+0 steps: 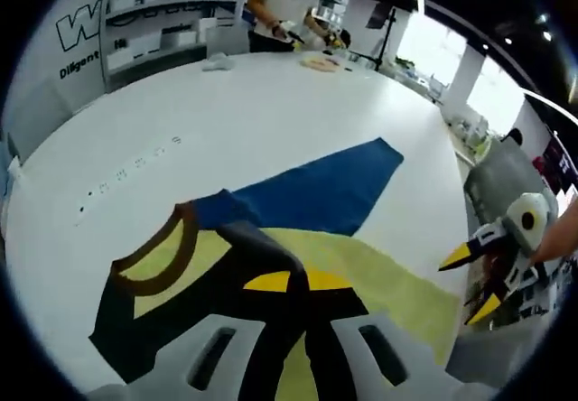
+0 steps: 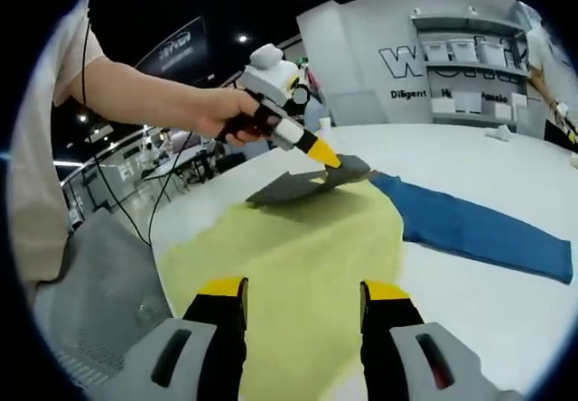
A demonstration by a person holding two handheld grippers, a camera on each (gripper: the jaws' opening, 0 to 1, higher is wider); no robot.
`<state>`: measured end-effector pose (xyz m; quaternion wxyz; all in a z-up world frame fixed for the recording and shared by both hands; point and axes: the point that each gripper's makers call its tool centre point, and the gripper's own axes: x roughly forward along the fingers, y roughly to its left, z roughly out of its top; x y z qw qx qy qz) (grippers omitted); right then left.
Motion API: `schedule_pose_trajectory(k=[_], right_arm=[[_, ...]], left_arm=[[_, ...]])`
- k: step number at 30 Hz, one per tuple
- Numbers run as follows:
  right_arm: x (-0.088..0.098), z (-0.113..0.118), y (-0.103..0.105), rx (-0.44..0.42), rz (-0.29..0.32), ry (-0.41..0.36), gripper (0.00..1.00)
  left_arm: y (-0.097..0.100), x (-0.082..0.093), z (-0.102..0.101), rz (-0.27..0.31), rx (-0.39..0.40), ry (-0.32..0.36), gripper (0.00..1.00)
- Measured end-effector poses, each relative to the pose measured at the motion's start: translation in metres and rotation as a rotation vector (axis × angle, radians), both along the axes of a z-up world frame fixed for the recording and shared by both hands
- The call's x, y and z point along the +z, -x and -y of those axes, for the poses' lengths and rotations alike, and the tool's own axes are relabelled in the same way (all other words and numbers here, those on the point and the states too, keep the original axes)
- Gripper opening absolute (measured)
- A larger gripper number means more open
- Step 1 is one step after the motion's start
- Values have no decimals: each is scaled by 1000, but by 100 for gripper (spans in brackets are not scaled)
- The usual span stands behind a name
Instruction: Fold the garment on the visible template until the final outline fits inside the template.
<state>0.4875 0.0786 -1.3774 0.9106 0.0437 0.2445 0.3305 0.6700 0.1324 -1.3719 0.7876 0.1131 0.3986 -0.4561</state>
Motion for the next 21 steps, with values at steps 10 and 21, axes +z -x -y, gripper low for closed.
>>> schedule_pose_trajectory(k=[10, 21], right_arm=[[1, 0, 0, 8, -3, 8, 46], [4, -2, -2, 15, -1, 16, 46]], left_arm=[[14, -8, 11, -20, -23, 2, 11], [30, 4, 16, -58, -35, 93, 14]])
